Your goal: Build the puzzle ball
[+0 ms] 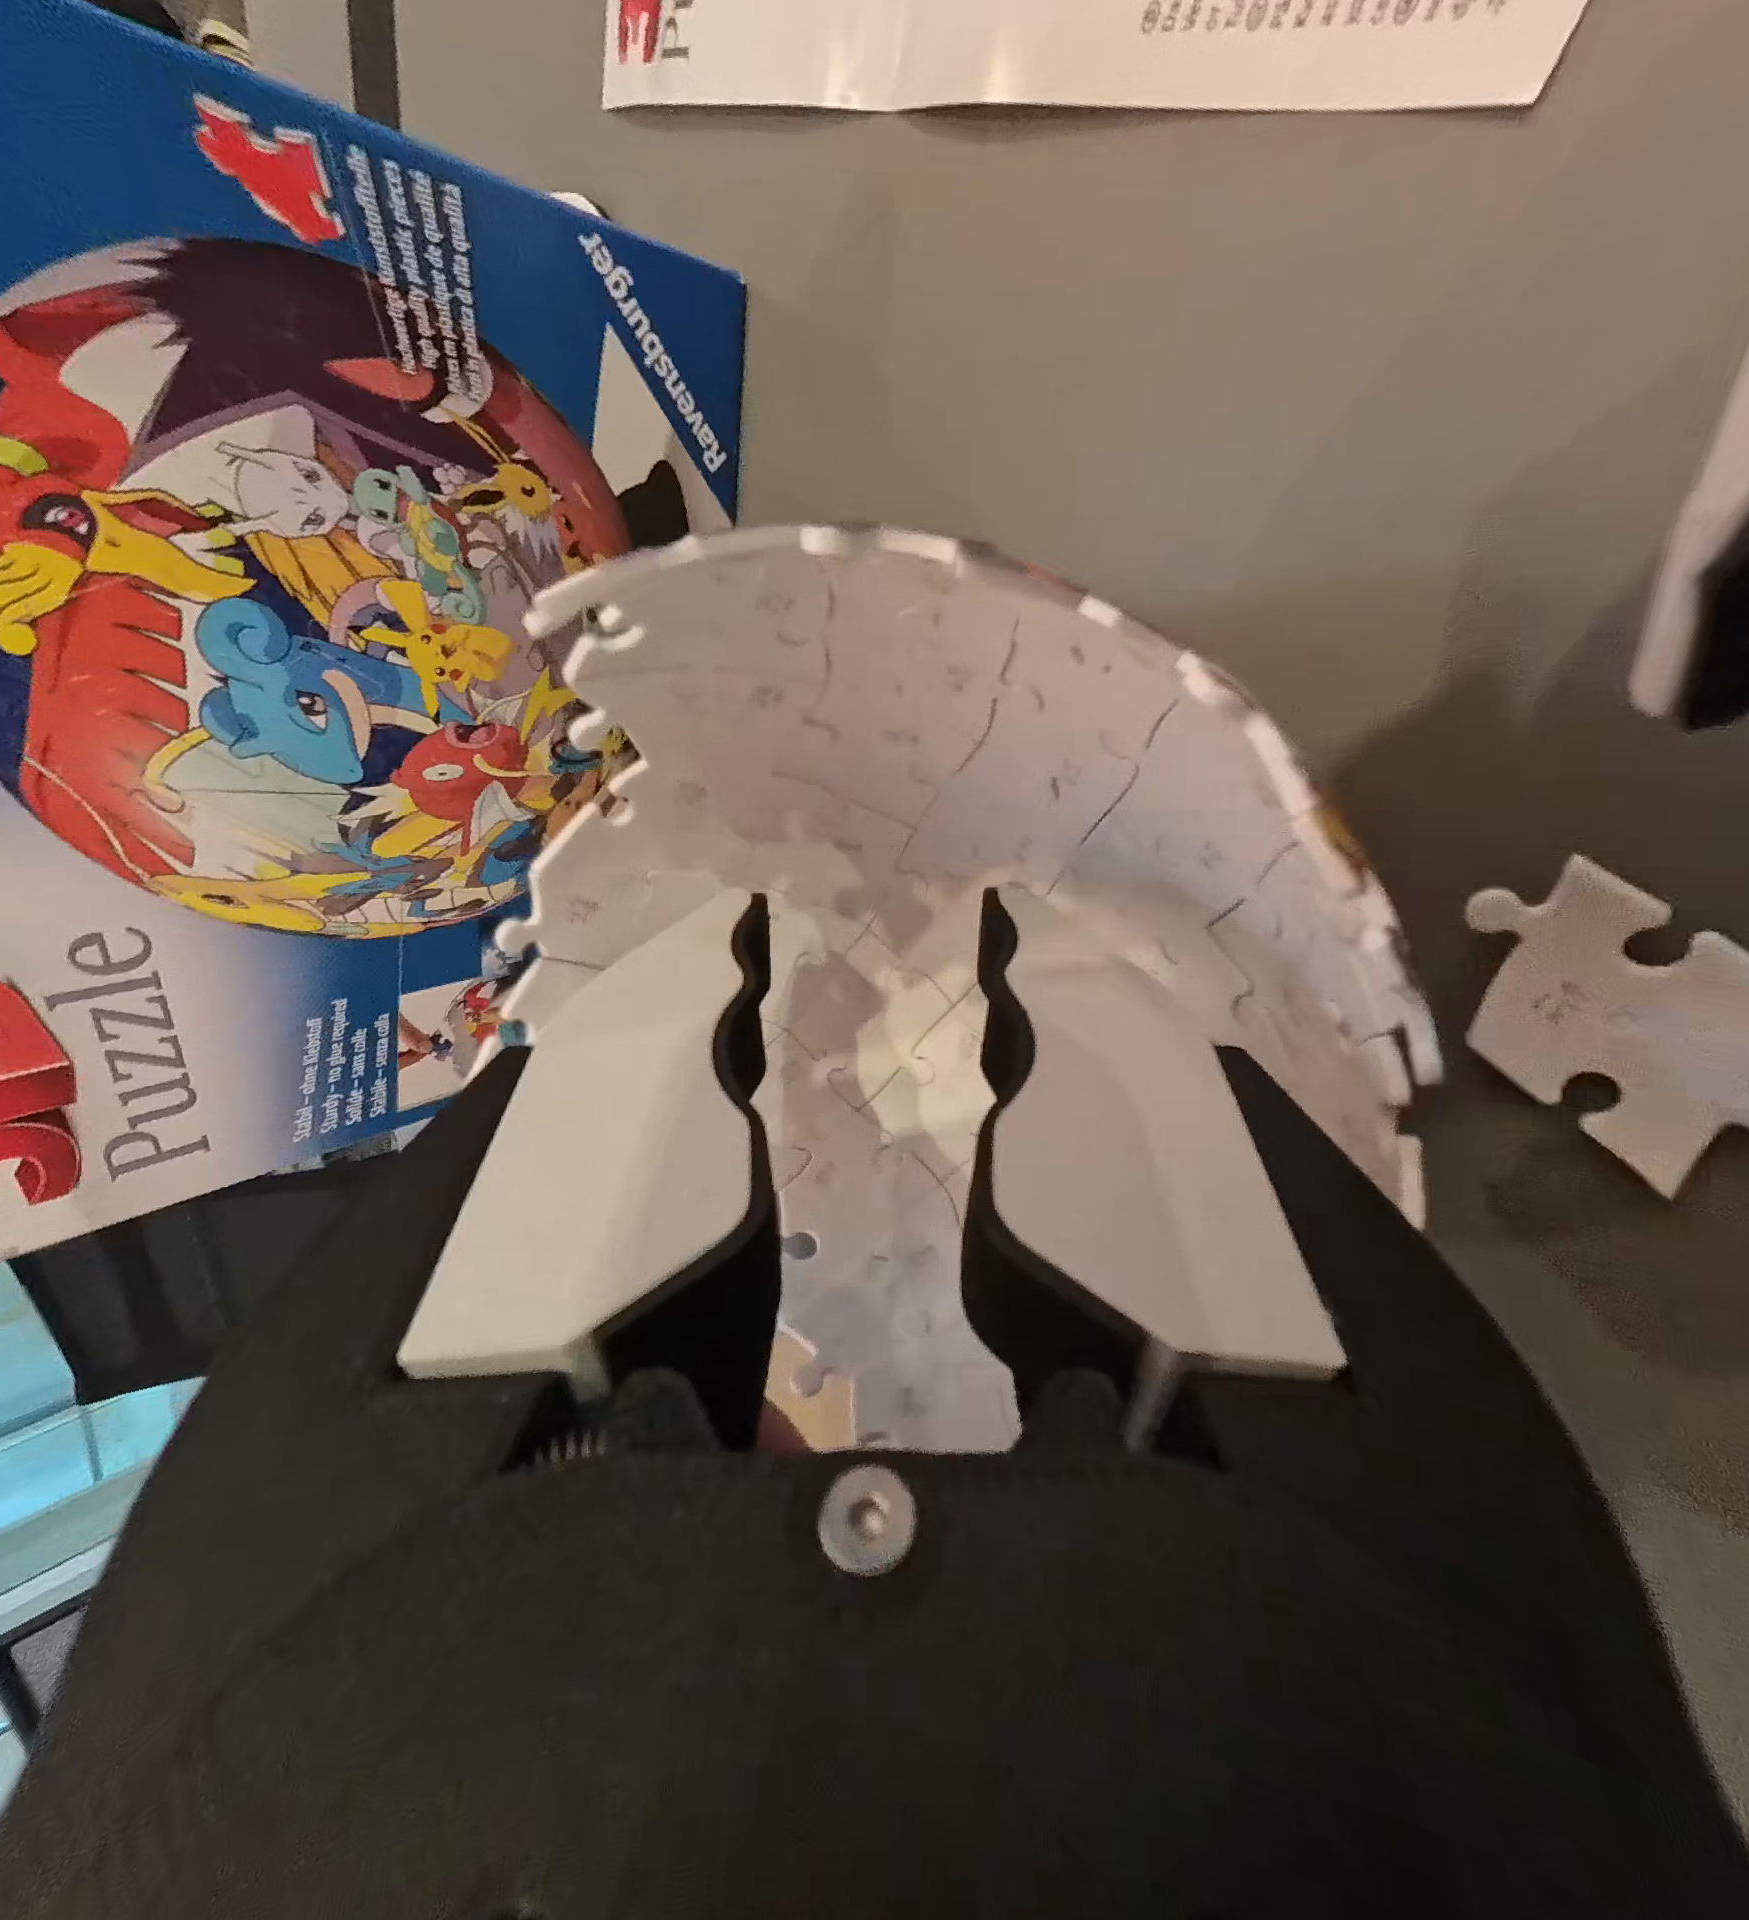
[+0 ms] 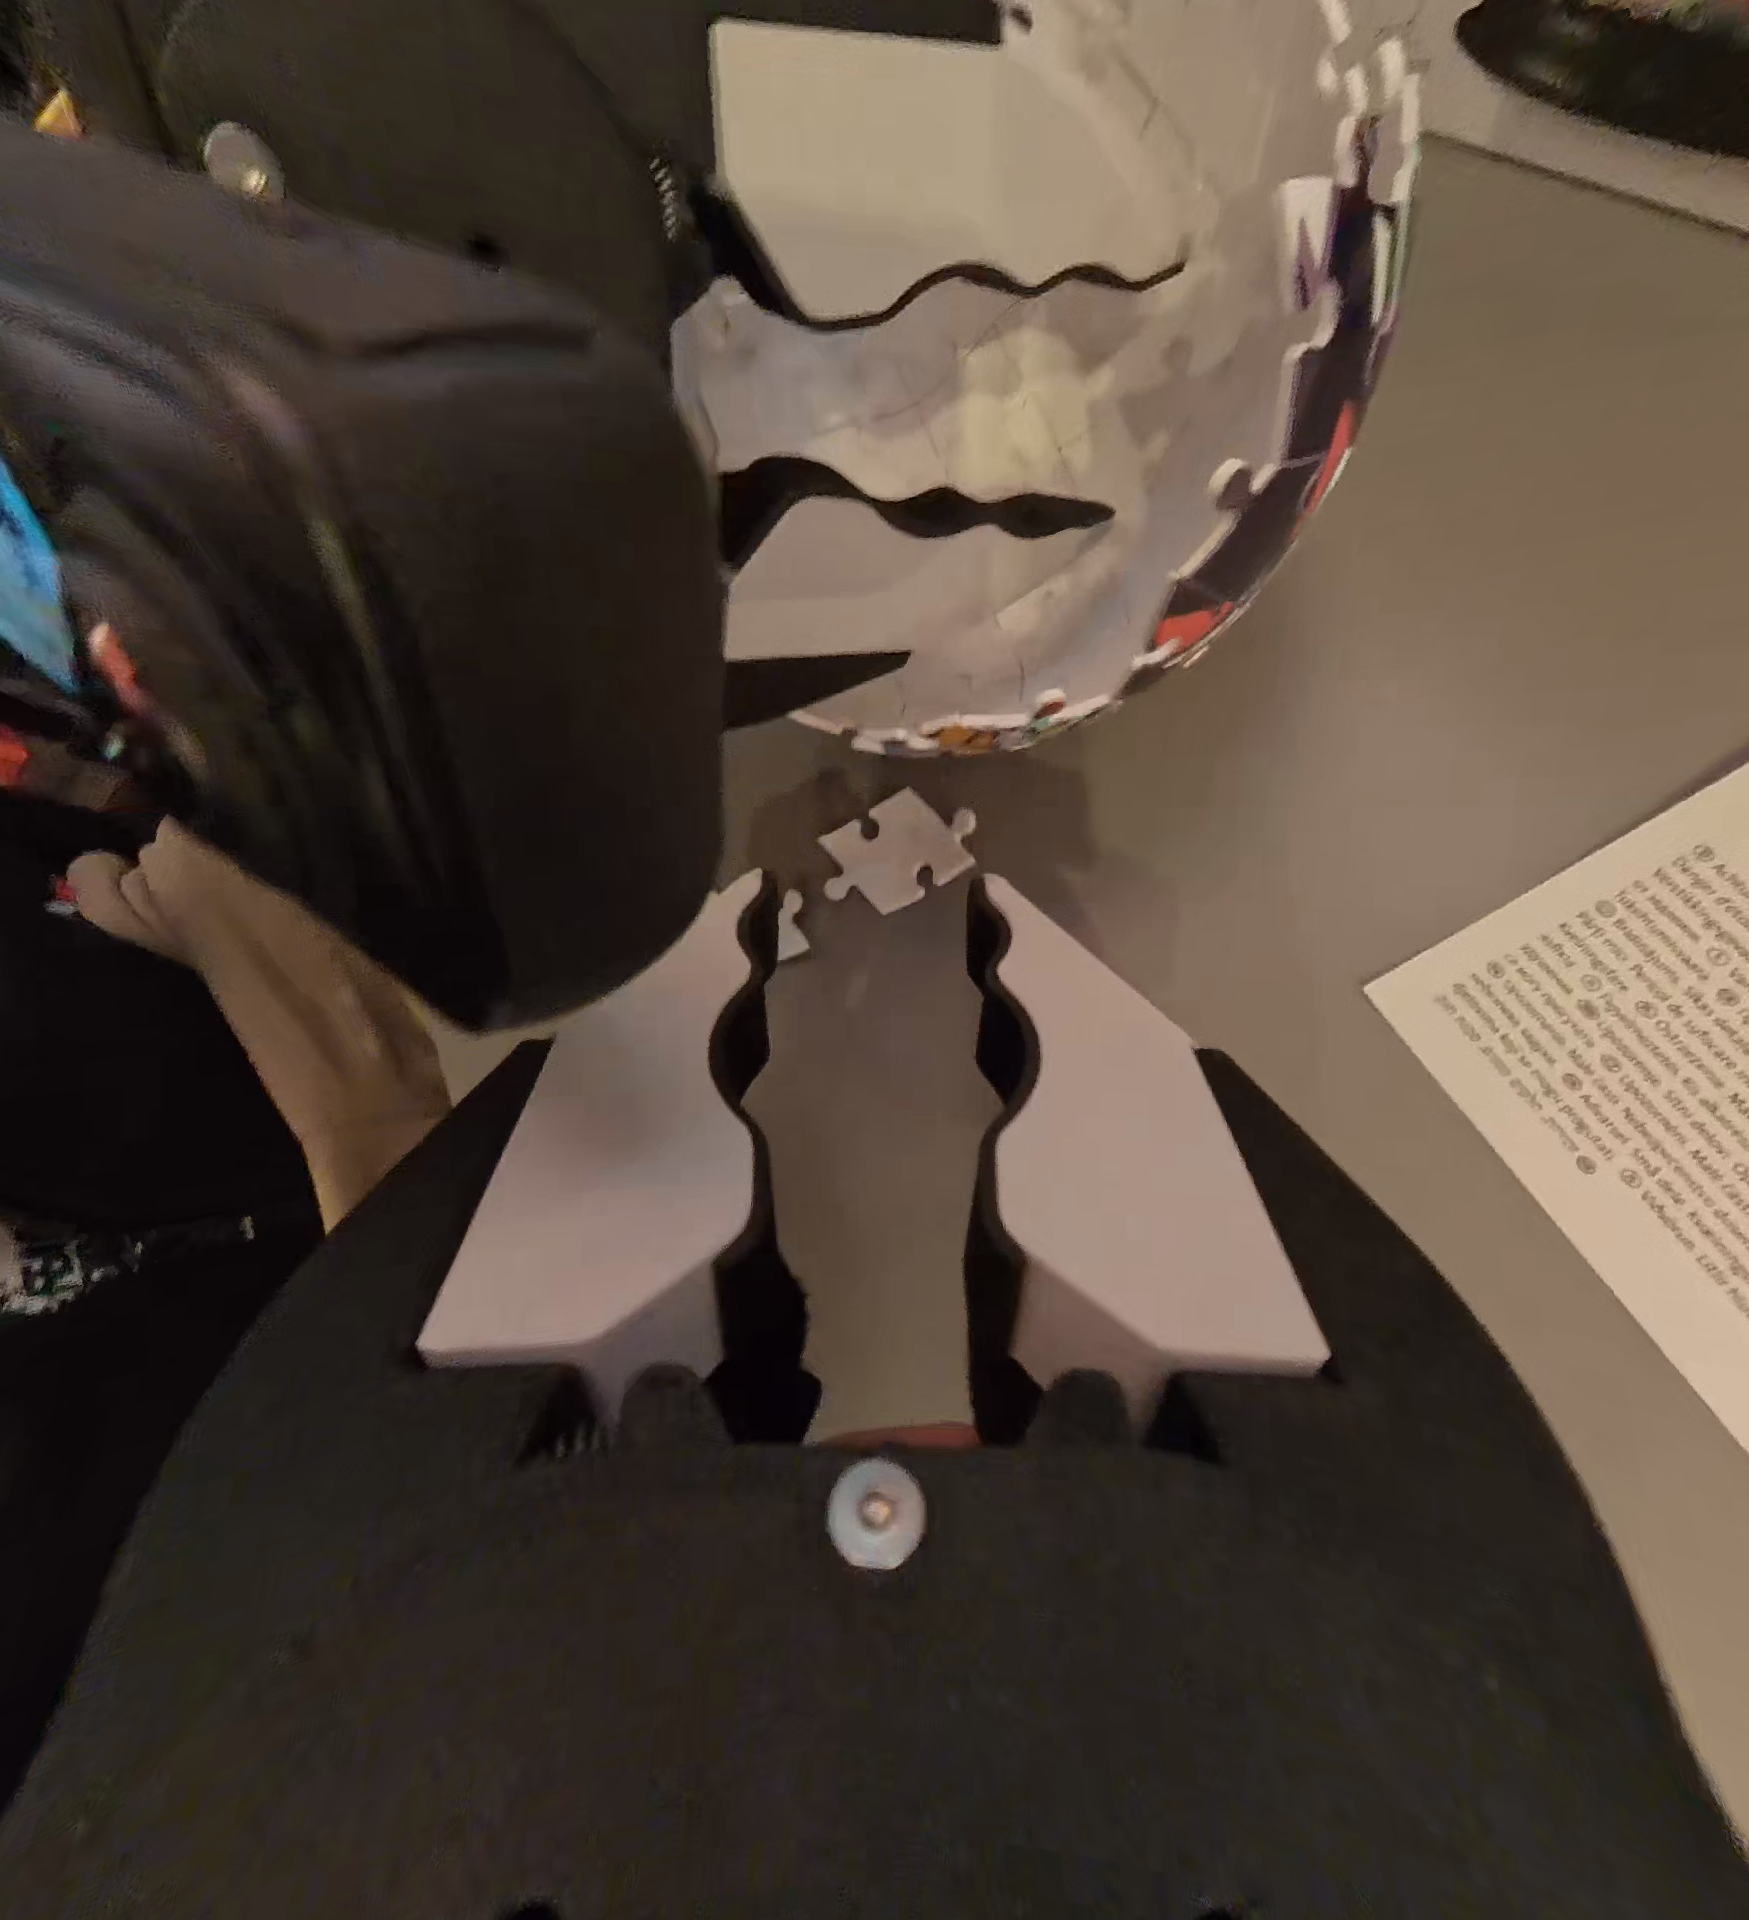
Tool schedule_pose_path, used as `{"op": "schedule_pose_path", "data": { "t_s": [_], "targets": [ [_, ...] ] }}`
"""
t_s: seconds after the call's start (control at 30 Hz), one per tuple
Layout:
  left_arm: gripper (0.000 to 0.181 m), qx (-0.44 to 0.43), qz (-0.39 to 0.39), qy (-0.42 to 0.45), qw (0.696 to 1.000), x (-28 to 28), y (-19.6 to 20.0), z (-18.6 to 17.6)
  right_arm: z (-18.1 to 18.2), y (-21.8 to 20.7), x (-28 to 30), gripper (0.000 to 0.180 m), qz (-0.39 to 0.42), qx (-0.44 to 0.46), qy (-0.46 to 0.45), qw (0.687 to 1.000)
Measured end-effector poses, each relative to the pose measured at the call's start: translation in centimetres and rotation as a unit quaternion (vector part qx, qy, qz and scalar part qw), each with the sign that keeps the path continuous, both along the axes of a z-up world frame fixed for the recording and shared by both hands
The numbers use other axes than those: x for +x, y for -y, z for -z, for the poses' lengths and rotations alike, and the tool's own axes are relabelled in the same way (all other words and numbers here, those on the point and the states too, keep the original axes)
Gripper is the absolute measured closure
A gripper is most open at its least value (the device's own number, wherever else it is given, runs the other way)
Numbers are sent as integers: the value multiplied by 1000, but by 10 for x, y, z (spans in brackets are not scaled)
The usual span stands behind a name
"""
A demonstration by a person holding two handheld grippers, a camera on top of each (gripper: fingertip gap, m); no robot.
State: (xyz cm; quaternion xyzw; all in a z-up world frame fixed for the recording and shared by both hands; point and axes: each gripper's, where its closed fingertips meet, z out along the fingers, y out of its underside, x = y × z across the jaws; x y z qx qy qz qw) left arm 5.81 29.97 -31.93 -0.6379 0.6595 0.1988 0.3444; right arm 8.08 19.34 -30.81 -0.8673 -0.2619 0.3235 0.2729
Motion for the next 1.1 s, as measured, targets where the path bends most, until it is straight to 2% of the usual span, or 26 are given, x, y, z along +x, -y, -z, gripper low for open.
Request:
{"op": "schedule_pose_path", "data": {
  "t_s": [0.23,0.33,0.47,0.7,0.83,0.9,1.03,1.1],
  "targets": [
    [142,4,15,75,997,5,2,-15,18,-5,-8,143,-12,18,61,998],
    [143,12,10,89,996,0,-1,-21,29,-7,-14,135,-24,28,97,995],
    [143,20,3,128,992,-6,-1,-34,37,-7,-21,133,-36,44,128,990],
    [143,18,8,172,985,-19,10,-54,40,-12,-17,167,-48,81,138,986],
    [145,7,19,200,980,-26,24,-64,39,-11,-14,180,-54,85,126,987],
    [146,-8,31,212,977,-29,34,-66,37,-10,-14,180,-57,89,118,987],
    [149,-42,53,214,974,-36,54,-58,20,-3,-8,167,-64,96,94,989],
    [150,-76,75,214,971,-33,67,-47,8,-4,1,150,-57,92,86,990]
  ]
}}
